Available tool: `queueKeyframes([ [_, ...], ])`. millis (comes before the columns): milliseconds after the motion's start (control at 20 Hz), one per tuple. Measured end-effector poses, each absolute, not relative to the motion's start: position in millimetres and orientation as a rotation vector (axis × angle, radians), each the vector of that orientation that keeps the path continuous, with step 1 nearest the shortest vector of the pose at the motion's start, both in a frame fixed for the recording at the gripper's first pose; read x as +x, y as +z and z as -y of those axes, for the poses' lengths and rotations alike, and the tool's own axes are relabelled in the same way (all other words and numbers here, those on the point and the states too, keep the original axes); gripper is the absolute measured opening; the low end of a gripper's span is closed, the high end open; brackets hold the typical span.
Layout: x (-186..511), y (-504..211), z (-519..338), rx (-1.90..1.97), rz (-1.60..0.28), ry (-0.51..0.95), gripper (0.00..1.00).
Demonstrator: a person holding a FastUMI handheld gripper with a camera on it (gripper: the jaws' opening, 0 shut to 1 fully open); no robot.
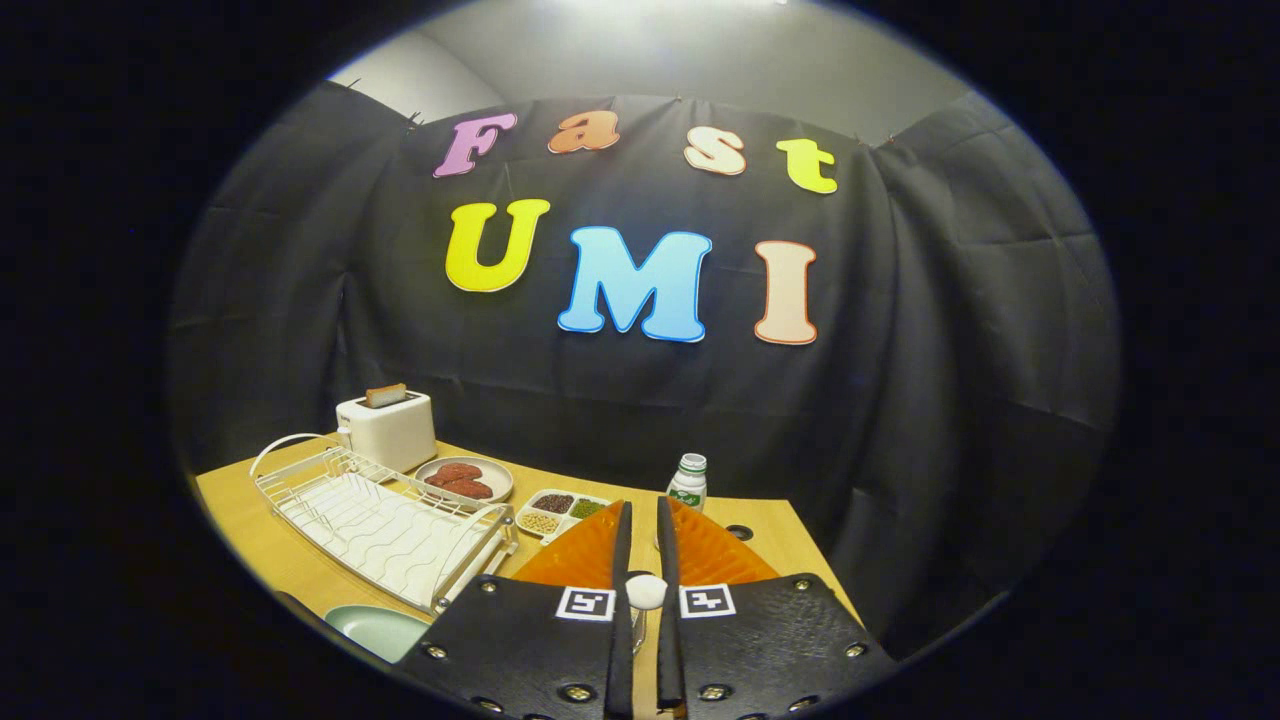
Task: Take the plate from the dish rack, then take the spoon from the basket and place it into the plate.
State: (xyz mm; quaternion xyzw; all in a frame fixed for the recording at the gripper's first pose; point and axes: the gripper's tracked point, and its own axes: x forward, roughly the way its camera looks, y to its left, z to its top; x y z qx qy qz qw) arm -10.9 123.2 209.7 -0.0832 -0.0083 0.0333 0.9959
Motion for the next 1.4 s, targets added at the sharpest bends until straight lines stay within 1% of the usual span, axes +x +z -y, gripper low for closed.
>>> queueKeyframes([
  [300, -44, 259, -130, -0.181, 0.046, 0.046, 0.09],
  [550, -57, 272, -141, -0.174, 0.041, 0.07, 0.09],
  [800, -74, 253, -157, -0.203, -0.02, 0.117, 0.09],
  [1400, -85, 192, -206, -0.083, -0.21, 0.222, 0.09],
])
